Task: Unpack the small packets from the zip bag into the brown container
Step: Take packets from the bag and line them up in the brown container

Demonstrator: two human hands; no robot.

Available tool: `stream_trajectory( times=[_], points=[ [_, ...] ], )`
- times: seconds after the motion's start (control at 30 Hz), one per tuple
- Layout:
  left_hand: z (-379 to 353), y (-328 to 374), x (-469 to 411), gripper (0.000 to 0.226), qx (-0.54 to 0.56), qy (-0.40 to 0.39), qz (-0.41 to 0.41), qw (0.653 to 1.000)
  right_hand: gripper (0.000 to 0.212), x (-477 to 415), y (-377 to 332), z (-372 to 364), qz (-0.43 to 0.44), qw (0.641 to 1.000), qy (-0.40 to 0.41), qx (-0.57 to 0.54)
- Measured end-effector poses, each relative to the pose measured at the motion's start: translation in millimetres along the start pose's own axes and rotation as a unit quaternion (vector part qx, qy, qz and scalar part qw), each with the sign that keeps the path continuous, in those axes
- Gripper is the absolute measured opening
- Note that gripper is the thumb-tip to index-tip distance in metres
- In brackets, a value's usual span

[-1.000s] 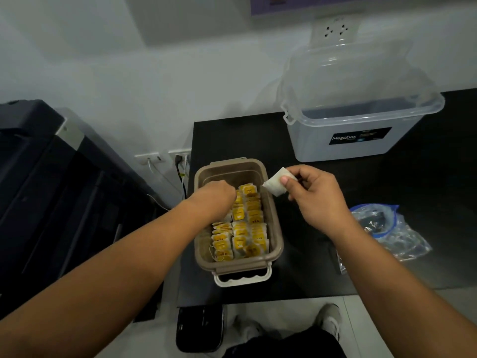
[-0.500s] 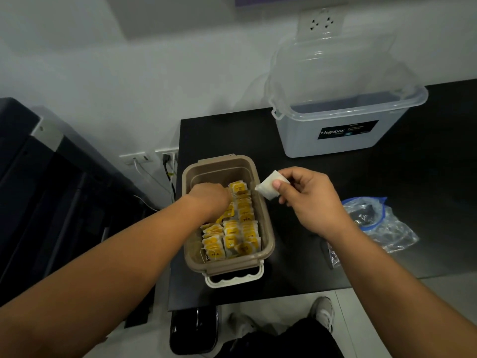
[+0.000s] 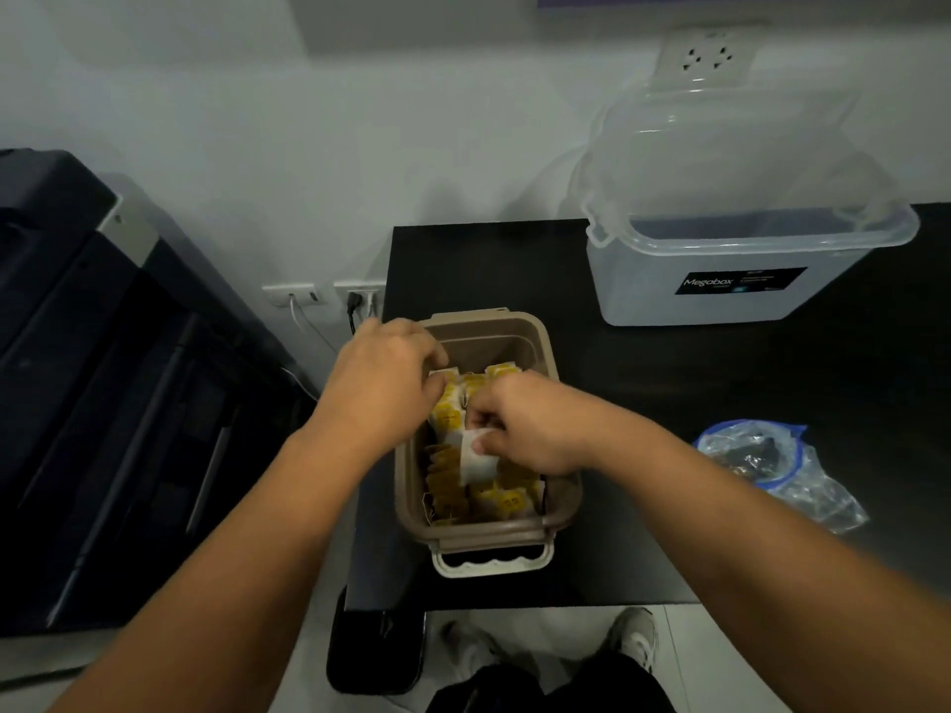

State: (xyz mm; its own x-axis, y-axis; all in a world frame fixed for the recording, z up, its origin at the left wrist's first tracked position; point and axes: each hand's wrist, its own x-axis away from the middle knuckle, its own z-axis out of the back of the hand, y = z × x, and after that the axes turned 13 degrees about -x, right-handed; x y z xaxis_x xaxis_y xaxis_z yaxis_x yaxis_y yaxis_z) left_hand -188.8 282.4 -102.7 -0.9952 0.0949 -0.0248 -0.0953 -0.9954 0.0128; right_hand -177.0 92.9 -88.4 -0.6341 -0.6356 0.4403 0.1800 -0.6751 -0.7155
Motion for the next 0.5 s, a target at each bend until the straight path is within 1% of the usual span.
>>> stream_trajectory(
  times=[0.1,0.2,0.23,0.33,0.5],
  points=[
    [-11.7,1.6,15.6,0.033,0.056,0.015,0.07,0.996,0.01,-24.2,-3.0,-12.4,-0.034,0.995,-0.055,0.078],
    [-21.0,4.7,25.7,0.043,0.13,0.022,0.099,0.986,0.009,-43.5,-3.2,-23.4,-0.072,0.983,-0.084,0.147],
    [-23.4,5.4,28.2,0.044,0.148,0.026,0.103,0.983,0.011,-47.8,-2.7,-26.9,-0.088,0.979,-0.09,0.162],
    [-29.1,6.2,32.6,0.046,0.186,0.032,0.116,0.975,0.025,-52.8,-1.3,-35.5,-0.13,0.967,-0.113,0.188],
    [-39.3,6.0,37.2,0.049,0.209,0.022,0.13,0.969,0.025,-51.2,8.3,-43.8,-0.142,0.963,-0.121,0.194]
  ],
)
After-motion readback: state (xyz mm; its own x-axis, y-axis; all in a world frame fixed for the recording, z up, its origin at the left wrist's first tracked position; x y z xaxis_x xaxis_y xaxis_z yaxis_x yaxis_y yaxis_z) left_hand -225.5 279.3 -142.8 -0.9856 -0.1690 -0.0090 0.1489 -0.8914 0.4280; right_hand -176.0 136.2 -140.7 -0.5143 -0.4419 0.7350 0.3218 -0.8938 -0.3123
